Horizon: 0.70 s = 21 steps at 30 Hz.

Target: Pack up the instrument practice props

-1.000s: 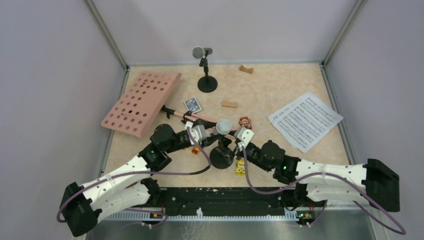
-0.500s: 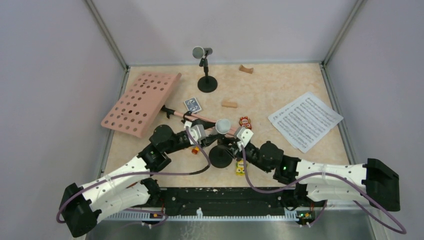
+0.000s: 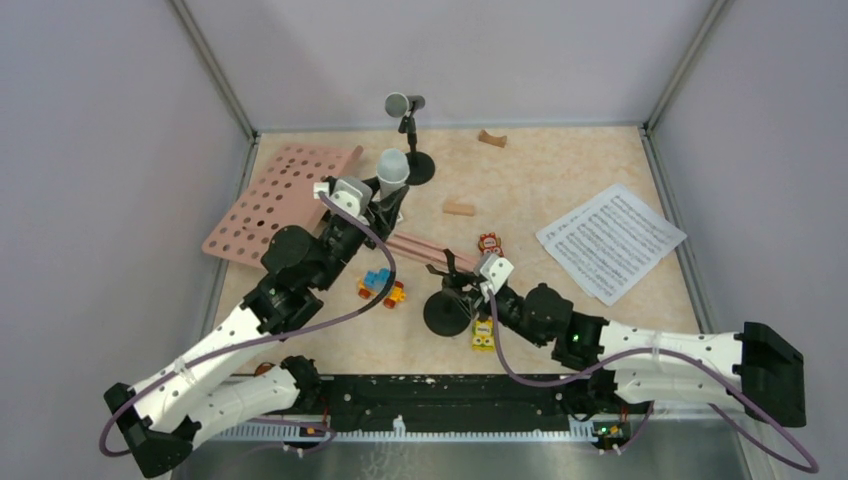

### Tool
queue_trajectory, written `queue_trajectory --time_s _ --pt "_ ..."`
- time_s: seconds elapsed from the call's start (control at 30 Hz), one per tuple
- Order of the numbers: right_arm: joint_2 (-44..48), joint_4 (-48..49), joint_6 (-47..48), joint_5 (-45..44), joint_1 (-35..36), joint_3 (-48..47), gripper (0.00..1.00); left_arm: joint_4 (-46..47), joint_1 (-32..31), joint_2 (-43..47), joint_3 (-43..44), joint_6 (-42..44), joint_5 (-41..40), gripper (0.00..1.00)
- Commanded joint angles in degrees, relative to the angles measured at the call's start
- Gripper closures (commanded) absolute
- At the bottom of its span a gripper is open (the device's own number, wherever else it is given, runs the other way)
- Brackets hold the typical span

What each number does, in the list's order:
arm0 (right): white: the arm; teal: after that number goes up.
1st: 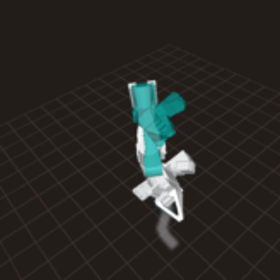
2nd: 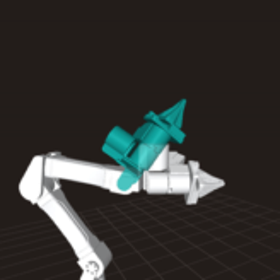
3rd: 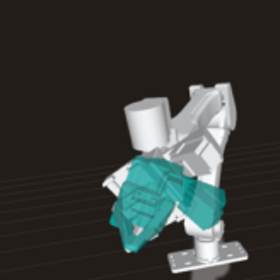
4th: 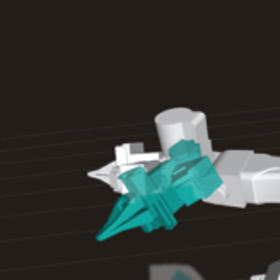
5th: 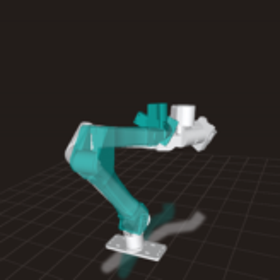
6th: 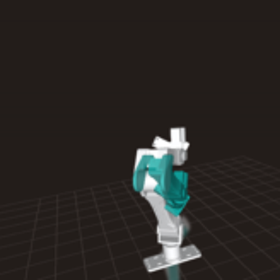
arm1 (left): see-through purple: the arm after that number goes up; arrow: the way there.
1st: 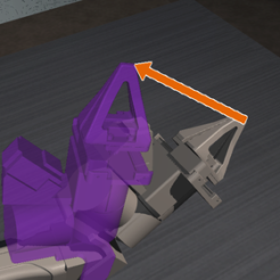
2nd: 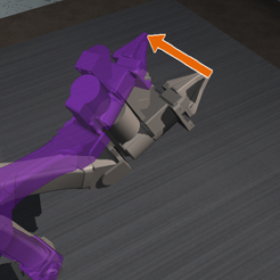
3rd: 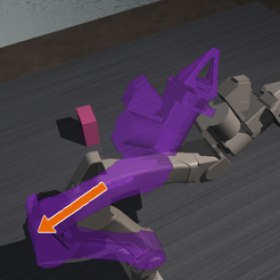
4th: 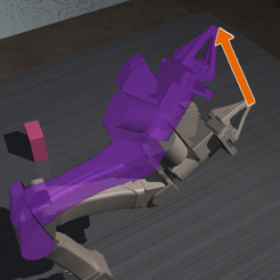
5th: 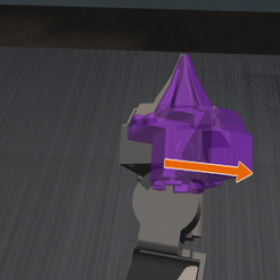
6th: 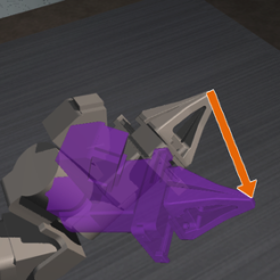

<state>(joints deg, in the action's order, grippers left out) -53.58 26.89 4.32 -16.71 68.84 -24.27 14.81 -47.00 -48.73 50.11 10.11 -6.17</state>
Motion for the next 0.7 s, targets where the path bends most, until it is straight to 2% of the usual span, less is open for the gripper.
queue_trajectory --time_s 0.0,0.1,0.17,0.27,0.4,0.67 --pt "1.9 3.2 -0.3 -1.6 0.2 0.0 0.96 -8.6 -0.1 3.1 -0.1 -5.6 -12.3 0.8" --pt "2.3 3.1 -0.4 -1.3 0.2 0.1 0.78 -9.6 -0.1 6.7 -2.8 -8.6 -14.0 0.78" --pt "2.8 3.2 -0.8 -1.2 0.2 0.3 0.69 -12.6 0.0 7.5 -2.6 -10.9 -15.2 0.8" --pt "3.4 1.7 -1.5 -1.2 0.2 -0.6 0.61 -18.8 -0.1 7.2 -0.9 -14.8 -15.3 0.84" --pt "4.1 -2.3 -1.6 0.0 0.2 -2.6 0.49 -27.0 0.0 7.5 1.1 -20.3 -15.1 0.85" --pt "6.1 -7.6 -3.7 1.5 0.2 -5.7 0.29 -33.2 -0.1 11.6 -1.2 -27.0 -14.4 0.84"
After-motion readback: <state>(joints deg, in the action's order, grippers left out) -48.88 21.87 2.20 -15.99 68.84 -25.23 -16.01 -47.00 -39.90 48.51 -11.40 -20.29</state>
